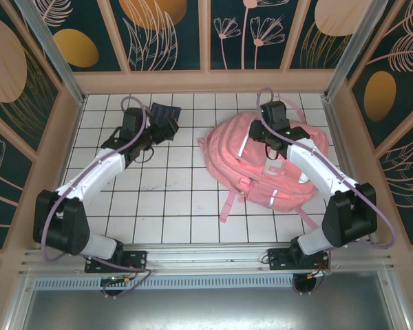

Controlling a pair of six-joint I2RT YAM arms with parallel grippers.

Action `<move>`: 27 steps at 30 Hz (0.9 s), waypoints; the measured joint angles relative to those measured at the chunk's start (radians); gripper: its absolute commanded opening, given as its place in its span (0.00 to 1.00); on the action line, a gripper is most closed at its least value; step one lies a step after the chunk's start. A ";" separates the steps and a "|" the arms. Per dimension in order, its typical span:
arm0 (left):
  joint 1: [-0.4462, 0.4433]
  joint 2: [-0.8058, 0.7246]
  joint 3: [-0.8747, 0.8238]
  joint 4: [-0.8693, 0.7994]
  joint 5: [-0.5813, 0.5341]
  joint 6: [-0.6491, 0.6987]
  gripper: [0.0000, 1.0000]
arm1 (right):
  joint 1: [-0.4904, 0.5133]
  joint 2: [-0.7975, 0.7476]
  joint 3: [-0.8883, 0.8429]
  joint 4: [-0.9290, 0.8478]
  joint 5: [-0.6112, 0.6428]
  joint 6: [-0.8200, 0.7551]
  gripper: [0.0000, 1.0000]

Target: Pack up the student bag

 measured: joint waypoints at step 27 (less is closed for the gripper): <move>0.055 0.861 0.811 -0.330 -0.023 -0.049 0.98 | 0.133 -0.180 -0.036 0.018 0.124 -0.058 0.56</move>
